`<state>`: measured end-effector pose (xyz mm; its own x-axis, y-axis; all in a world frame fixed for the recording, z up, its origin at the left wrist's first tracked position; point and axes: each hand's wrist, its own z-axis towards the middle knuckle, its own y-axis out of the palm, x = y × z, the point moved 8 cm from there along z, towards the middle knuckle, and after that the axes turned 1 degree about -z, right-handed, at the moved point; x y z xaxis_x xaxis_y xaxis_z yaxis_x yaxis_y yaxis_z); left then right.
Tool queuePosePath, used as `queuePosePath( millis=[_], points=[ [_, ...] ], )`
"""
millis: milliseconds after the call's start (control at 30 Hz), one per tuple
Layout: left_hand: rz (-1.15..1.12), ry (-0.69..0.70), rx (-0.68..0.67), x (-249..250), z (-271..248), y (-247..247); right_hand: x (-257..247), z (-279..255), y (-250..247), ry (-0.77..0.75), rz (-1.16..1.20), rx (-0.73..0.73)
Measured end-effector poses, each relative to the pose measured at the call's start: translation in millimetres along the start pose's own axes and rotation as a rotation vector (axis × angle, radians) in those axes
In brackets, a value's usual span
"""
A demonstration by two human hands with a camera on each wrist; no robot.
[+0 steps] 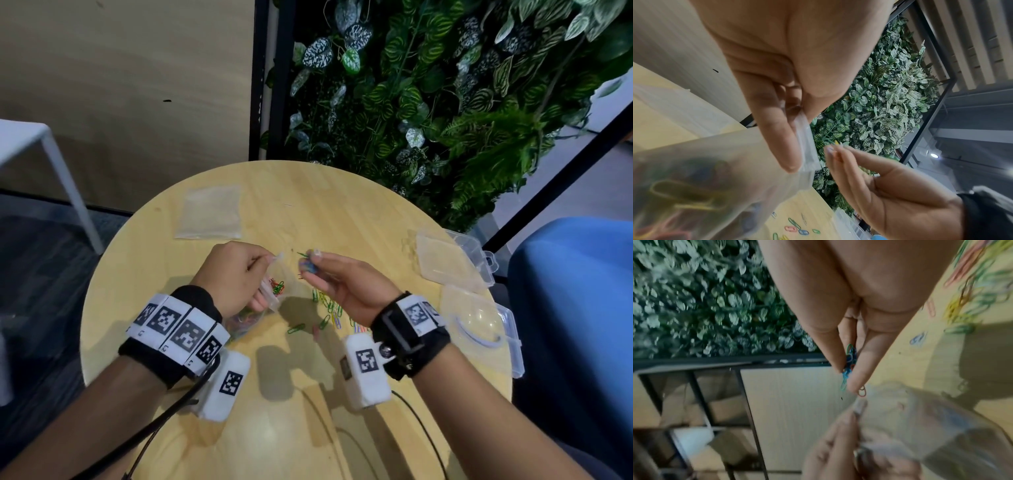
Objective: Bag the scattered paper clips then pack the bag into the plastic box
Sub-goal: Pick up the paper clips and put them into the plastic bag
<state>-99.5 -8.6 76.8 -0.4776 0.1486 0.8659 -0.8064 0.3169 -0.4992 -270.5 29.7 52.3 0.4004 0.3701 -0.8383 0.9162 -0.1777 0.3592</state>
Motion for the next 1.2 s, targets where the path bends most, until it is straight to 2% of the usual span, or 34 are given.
queuePosePath(
  millis=[67, 167, 267, 367, 433, 500, 533, 600, 633, 667, 767, 833, 933, 1033, 1200],
  points=[
    [0.005, 0.014, 0.005, 1, 0, -1, 12, 4, 20, 0.017, -0.147, -0.014],
    [0.014, 0.025, -0.001, 2, -3, -1, 20, 14, 28, -0.015, -0.546, 0.059],
    [0.012, 0.052, -0.011, 5, -5, -5, 4, 14, 49, -0.223, -1.076, 0.060],
    [-0.018, 0.075, -0.016, 11, -9, -9, -18, -2, 76, -0.496, -1.444, 0.051],
    [-0.024, 0.085, -0.006, 14, -11, -10, -18, -10, 87, -0.524, -1.597, -0.058],
    [-0.042, 0.077, 0.004, 12, -12, -11, -22, -18, 81, -0.500, -1.493, -0.153],
    [-0.048, 0.065, 0.003, 10, -12, -11, -29, -22, 69, -0.484, -1.369, -0.137],
    [-0.029, 0.035, -0.001, 5, -12, -13, -43, -29, 32, -0.463, -1.252, -0.010],
    [-0.011, 0.018, 0.002, 3, -11, -14, -46, -32, 9, -0.429, -1.304, 0.069],
    [0.014, 0.012, 0.010, 2, -11, -15, -44, -35, -19, -0.344, -1.405, 0.143],
    [0.089, 0.051, 0.061, 7, -10, -19, -8, -49, -97, 0.140, -1.613, 0.227],
    [0.084, 0.062, 0.083, 10, -10, -19, 14, -59, -123, 0.288, -1.648, 0.234],
    [0.084, 0.051, 0.099, 11, -14, -19, 25, -57, -130, 0.236, -1.709, 0.301],
    [0.108, 0.049, 0.123, 10, -16, -23, 26, -41, -112, 0.104, -1.567, 0.372],
    [0.088, 0.051, 0.159, 6, -14, -34, 22, 2, -82, -0.035, -1.591, 0.386]
  ],
)
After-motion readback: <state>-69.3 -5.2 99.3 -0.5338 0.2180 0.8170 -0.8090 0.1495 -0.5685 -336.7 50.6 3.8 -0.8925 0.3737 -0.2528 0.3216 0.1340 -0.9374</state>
